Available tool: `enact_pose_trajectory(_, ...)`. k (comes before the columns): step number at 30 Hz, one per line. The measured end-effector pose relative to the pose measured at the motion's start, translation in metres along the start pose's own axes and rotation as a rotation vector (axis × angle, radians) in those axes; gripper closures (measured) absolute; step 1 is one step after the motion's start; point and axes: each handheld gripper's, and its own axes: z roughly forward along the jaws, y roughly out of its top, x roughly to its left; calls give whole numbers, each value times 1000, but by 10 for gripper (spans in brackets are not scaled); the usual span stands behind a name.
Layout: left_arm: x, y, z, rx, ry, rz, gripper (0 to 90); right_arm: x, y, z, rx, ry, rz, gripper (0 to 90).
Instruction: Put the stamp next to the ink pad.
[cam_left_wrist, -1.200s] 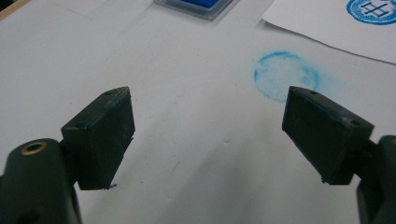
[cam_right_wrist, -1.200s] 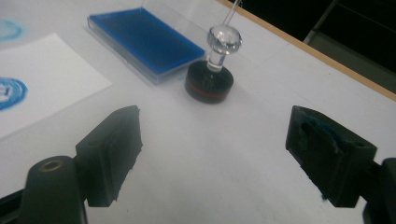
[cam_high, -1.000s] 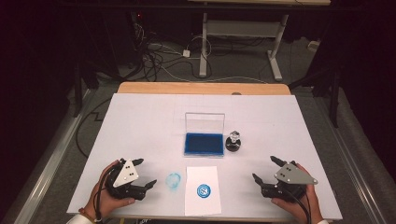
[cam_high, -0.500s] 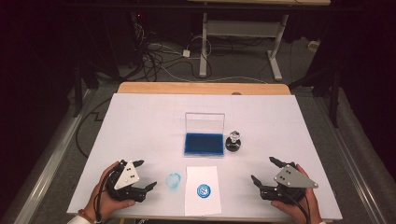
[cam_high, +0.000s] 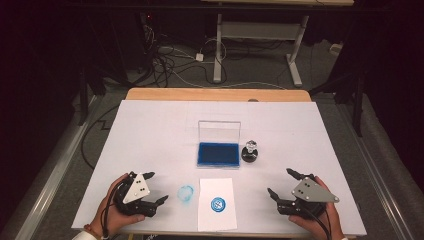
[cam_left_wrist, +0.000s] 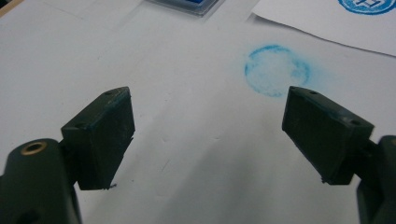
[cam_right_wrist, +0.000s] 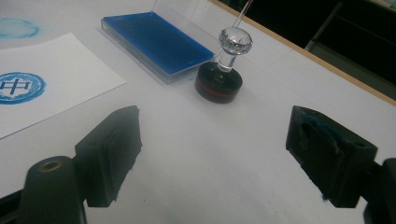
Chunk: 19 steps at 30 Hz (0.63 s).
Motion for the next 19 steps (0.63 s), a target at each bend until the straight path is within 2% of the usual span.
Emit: enact_pose_trajectory(19,3,3,5,4,3,-3,164,-4,-3,1,0,-4,14,170)
